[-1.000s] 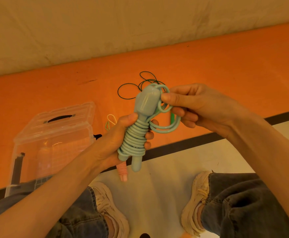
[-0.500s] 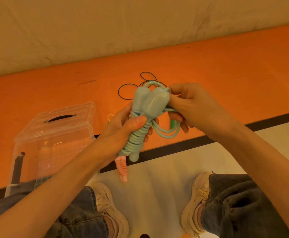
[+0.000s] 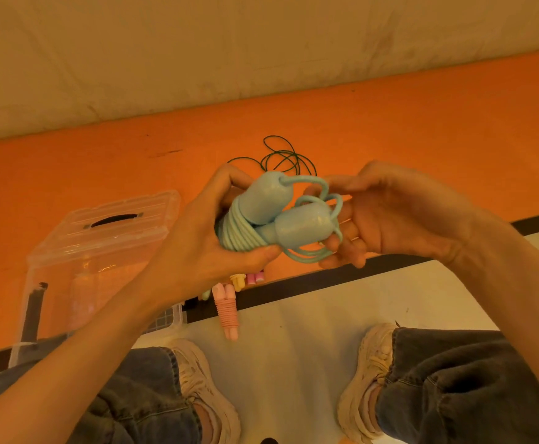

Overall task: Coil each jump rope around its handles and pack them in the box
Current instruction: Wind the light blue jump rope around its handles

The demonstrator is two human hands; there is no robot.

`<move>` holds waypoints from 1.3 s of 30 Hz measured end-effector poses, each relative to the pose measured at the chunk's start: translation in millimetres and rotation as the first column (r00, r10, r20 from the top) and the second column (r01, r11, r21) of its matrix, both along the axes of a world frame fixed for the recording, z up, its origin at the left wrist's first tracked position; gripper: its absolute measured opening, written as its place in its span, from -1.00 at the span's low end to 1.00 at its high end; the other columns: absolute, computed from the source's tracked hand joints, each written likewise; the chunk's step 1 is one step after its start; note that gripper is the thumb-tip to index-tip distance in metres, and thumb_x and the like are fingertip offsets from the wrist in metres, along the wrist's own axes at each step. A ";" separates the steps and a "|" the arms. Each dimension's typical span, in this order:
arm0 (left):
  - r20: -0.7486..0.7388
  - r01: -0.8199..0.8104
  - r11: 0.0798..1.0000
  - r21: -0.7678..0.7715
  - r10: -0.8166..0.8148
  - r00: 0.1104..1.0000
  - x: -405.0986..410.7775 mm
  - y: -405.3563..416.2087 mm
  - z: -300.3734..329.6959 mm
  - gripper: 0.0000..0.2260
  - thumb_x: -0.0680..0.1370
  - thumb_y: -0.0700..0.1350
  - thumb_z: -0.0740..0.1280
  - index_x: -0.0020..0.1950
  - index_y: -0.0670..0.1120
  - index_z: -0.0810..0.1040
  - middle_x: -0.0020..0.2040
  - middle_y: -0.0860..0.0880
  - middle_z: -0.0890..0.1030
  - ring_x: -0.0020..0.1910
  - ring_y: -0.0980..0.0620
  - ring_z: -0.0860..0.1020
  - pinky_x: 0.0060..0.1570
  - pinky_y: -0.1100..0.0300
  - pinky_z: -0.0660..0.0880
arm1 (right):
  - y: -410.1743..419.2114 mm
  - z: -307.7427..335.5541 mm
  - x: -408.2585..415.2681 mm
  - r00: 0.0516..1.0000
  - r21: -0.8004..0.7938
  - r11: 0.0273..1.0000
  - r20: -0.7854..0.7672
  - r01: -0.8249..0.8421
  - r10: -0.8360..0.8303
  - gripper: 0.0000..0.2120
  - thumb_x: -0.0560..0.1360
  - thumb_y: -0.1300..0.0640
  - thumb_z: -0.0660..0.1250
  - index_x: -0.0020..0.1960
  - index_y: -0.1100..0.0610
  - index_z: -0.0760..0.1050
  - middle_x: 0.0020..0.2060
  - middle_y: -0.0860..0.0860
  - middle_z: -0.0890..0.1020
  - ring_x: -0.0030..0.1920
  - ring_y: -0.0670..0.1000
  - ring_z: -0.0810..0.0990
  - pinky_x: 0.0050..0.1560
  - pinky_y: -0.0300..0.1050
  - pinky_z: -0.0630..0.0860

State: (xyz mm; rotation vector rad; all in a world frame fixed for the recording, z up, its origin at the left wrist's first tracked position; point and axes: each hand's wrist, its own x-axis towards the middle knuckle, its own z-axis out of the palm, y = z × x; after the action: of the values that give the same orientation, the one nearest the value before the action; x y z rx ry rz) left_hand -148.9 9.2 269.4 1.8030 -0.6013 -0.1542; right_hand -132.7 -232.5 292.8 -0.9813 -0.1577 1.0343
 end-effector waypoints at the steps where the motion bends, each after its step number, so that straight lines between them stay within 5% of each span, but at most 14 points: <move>1: 0.022 0.008 1.000 0.029 -0.008 1.000 -0.6 0.8 1.5 -0.62 0.36 -0.02 0.47 0.05 0.07 0.36 -0.09 0.06 0.55 -0.20 0.13 0.53 -0.23 0.28 0.45 | 1.1 0.6 -0.4 1.000 -0.059 0.998 -0.001 0.015 -0.015 -0.65 0.43 -0.02 0.28 0.12 0.16 0.48 -0.26 0.20 0.62 -0.46 0.08 0.58 -0.06 0.12 0.61; 4: 0.107 0.020 0.988 0.155 -0.037 0.994 -1.1 2.7 1.9 -0.62 0.35 0.01 0.47 0.07 0.05 0.38 -0.05 0.13 0.54 -0.17 0.15 0.53 -0.24 0.30 0.46 | 10.9 -1.3 -3.7 0.989 -0.297 0.951 0.141 0.090 -0.050 -0.64 0.47 -0.15 0.23 0.01 0.13 0.52 -0.29 0.11 0.58 -0.47 0.09 0.48 -0.26 0.05 0.64; 6: 0.174 0.006 0.963 0.270 -0.055 0.983 -1.0 3.2 -0.7 -0.59 0.33 0.11 0.45 0.08 0.08 0.38 -0.03 0.15 0.53 -0.14 0.14 0.53 -0.24 0.21 0.47 | 12.3 -5.7 -3.0 0.969 -0.424 0.898 0.249 0.115 -0.006 -0.58 0.43 -0.15 0.31 0.04 0.20 0.56 -0.20 0.16 0.52 -0.30 0.20 0.41 -0.33 -0.04 0.63; 12: 0.342 -0.016 0.890 0.456 -0.159 0.926 -2.0 2.6 -7.2 -0.59 0.36 0.22 0.38 0.12 0.12 0.38 -0.11 0.24 0.49 -0.16 0.33 0.45 -0.27 0.43 0.37 | -1.5 -6.1 -2.1 0.952 -0.493 0.870 0.275 0.022 0.132 -0.62 0.35 0.20 0.37 0.11 0.38 0.55 -0.07 0.23 0.62 -0.11 0.06 0.64 -0.13 -0.22 0.60; 16: 0.319 -0.006 0.866 0.500 -0.178 0.931 -3.6 0.9 -12.8 -0.58 0.36 0.24 0.37 0.13 0.15 0.35 -0.11 0.19 0.53 -0.20 0.26 0.46 -0.35 0.29 0.40 | 0.7 -6.3 -4.0 0.851 -0.655 0.748 0.449 0.106 0.272 -0.87 0.44 0.14 0.43 -0.04 0.16 0.64 -0.02 0.18 0.63 -0.18 0.03 0.55 -0.25 -0.28 0.48; 20: 0.229 0.058 0.855 0.516 -0.203 0.952 -6.3 -4.7 -20.7 -0.60 0.37 0.21 0.39 0.12 0.15 0.37 -0.13 0.18 0.52 -0.21 0.20 0.47 -0.33 0.14 0.44 | -5.5 -5.2 4.6 0.791 -0.453 0.771 0.603 0.447 -0.105 -0.86 0.40 0.05 0.41 -0.07 0.08 0.62 -0.04 0.04 0.66 -0.17 -0.18 0.51 -0.18 -0.28 0.38; 25: 0.049 0.041 0.943 0.331 -0.060 0.997 -10.5 -17.2 -31.6 -0.61 0.38 0.14 0.43 0.11 0.09 0.38 -0.13 0.11 0.52 -0.21 0.12 0.54 -0.31 0.16 0.47 | -17.0 -2.5 12.3 0.801 -0.132 0.796 0.224 0.590 -0.556 -0.93 0.44 0.15 0.26 -0.17 0.15 0.47 -0.31 0.00 0.54 -0.23 -0.03 0.57 0.00 -0.12 0.47; 27: 0.003 0.016 0.964 0.264 -0.017 1.000 -5.7 -14.5 -30.5 -0.62 0.41 0.09 0.45 0.16 0.09 0.43 -0.09 0.11 0.54 -0.17 0.12 0.55 -0.27 0.28 0.46 | -20.6 -1.8 13.1 0.801 -0.130 0.797 0.213 0.590 -0.559 -0.88 0.40 0.21 0.34 -0.32 0.11 0.49 -0.38 0.01 0.50 -0.28 -0.02 0.53 0.00 -0.10 0.48; 29: -0.029 0.042 0.965 0.259 -0.035 0.999 -3.6 -12.9 -30.2 -0.59 0.41 0.09 0.46 0.22 0.14 0.45 -0.02 0.14 0.57 -0.09 0.12 0.57 -0.20 0.32 0.47 | -22.0 -2.1 10.9 0.784 -0.285 0.762 0.446 0.581 -0.431 -0.77 0.33 0.23 0.45 -0.45 0.09 0.49 -0.45 0.03 0.51 -0.33 0.01 0.49 -0.05 -0.10 0.47; 32: -0.077 0.056 0.961 0.271 -0.036 0.996 -5.8 -15.3 -34.0 -0.58 0.40 0.07 0.49 0.22 0.12 0.47 -0.02 0.14 0.58 -0.07 0.14 0.57 -0.16 0.32 0.47 | -18.9 -0.6 8.0 0.688 -0.477 0.599 0.704 0.643 -0.176 -0.73 0.23 0.02 0.47 -0.40 0.15 0.43 -0.51 0.02 0.52 -0.31 0.07 0.50 -0.17 -0.12 0.46; 36: -0.121 0.063 0.966 0.251 -0.033 0.992 -6.2 -15.8 -34.9 -0.51 0.40 0.12 0.44 0.29 0.10 0.44 0.02 0.16 0.58 -0.02 0.14 0.57 -0.11 0.30 0.49 | -14.1 -3.7 7.0 0.622 -0.446 0.521 0.748 0.728 -0.229 -0.69 0.37 0.07 0.49 -0.31 0.22 0.42 -0.59 -0.02 0.48 -0.51 -0.05 0.48 -0.27 0.01 0.59; 39: -0.152 0.034 0.971 0.235 0.003 0.988 -5.8 -18.2 -33.3 -0.54 0.39 0.16 0.41 0.24 0.07 0.47 -0.02 0.12 0.59 -0.09 0.13 0.57 -0.14 0.22 0.50 | -8.0 -5.8 7.5 0.479 -0.343 0.407 0.824 0.846 -0.301 -0.72 0.45 0.15 0.45 -0.28 0.25 0.41 -0.59 -0.02 0.49 -0.54 -0.04 0.49 -0.41 -0.02 0.58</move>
State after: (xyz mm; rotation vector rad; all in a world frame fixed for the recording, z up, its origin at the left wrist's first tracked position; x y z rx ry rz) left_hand -154.7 -9.0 236.1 1.9956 -0.5053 -0.3839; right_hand -125.2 -240.5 287.1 -1.9677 0.0940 -0.1124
